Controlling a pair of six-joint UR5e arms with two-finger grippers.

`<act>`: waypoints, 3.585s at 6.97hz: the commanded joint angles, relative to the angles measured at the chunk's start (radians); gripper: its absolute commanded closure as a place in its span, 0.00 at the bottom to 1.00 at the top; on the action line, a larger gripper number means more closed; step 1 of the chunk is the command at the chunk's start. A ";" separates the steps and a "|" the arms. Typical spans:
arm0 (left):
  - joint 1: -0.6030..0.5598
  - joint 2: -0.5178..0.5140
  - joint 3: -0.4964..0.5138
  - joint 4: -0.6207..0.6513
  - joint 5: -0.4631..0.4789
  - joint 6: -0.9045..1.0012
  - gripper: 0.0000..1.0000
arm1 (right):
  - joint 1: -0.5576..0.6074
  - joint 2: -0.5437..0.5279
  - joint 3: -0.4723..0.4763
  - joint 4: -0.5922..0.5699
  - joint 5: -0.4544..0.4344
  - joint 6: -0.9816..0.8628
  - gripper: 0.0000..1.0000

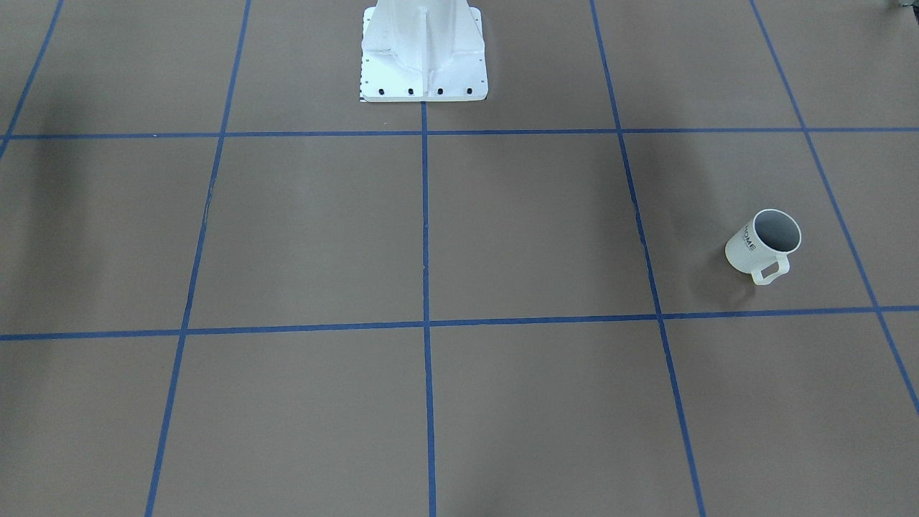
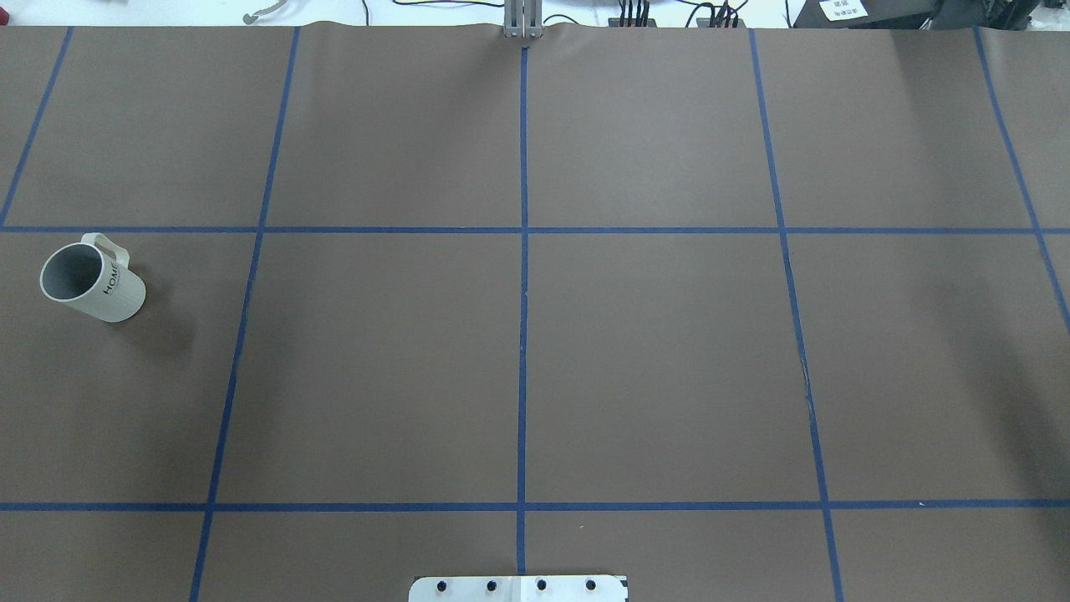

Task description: Left arm hands cup to right arm to dump lemon

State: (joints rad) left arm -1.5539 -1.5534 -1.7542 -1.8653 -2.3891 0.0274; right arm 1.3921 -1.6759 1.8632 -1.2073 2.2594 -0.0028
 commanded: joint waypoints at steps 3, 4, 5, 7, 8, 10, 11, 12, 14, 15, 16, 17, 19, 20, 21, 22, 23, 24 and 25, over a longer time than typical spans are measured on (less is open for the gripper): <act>0.162 0.007 0.033 -0.164 0.002 -0.197 0.00 | -0.224 0.088 0.005 0.227 -0.026 0.393 0.00; 0.214 0.009 0.038 -0.176 0.011 -0.327 0.00 | -0.240 0.099 0.007 0.232 -0.038 0.406 0.00; 0.272 0.009 0.045 -0.204 0.060 -0.421 0.00 | -0.255 0.099 0.022 0.232 -0.041 0.435 0.00; 0.397 0.009 0.048 -0.212 0.187 -0.567 0.00 | -0.298 0.107 0.030 0.232 -0.095 0.440 0.00; 0.412 0.010 0.050 -0.227 0.197 -0.590 0.00 | -0.304 0.108 0.030 0.232 -0.098 0.440 0.00; 0.432 0.023 0.114 -0.334 0.197 -0.597 0.01 | -0.314 0.108 0.030 0.233 -0.098 0.440 0.00; 0.440 0.024 0.151 -0.397 0.197 -0.600 0.04 | -0.317 0.108 0.028 0.233 -0.101 0.440 0.00; 0.442 0.024 0.151 -0.406 0.197 -0.600 0.40 | -0.317 0.108 0.028 0.233 -0.104 0.438 0.00; 0.459 0.023 0.147 -0.414 0.197 -0.603 0.66 | -0.318 0.108 0.028 0.233 -0.107 0.438 0.00; 0.463 0.023 0.142 -0.414 0.196 -0.603 0.66 | -0.324 0.108 0.028 0.233 -0.124 0.438 0.00; 0.465 0.023 0.141 -0.414 0.197 -0.603 0.72 | -0.329 0.110 0.028 0.233 -0.135 0.440 0.00; 0.465 0.023 0.140 -0.419 0.197 -0.601 0.92 | -0.329 0.110 0.028 0.233 -0.135 0.438 0.00; 0.465 0.023 0.139 -0.464 0.197 -0.603 1.00 | -0.331 0.117 0.028 0.233 -0.135 0.438 0.00; 0.463 0.021 0.124 -0.475 0.185 -0.607 1.00 | -0.332 0.137 0.025 0.233 -0.133 0.437 0.00; 0.463 0.010 0.081 -0.474 0.186 -0.723 1.00 | -0.332 0.206 0.001 0.233 -0.132 0.411 0.00; 0.463 -0.014 0.028 -0.468 0.186 -0.844 1.00 | -0.341 0.255 -0.019 0.235 -0.132 0.411 0.00; 0.463 -0.081 -0.002 -0.465 0.189 -0.997 1.00 | -0.344 0.257 -0.018 0.238 -0.130 0.415 0.00; 0.463 -0.188 -0.001 -0.444 0.188 -1.153 1.00 | -0.364 0.265 -0.024 0.282 -0.144 0.415 0.00; 0.463 -0.265 -0.005 -0.431 0.199 -1.273 1.00 | -0.396 0.286 -0.042 0.367 -0.226 0.418 0.00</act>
State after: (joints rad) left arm -1.0906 -1.7217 -1.7512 -2.3125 -2.1985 -1.0893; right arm 1.0264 -1.4109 1.8374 -0.9178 2.0992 0.4131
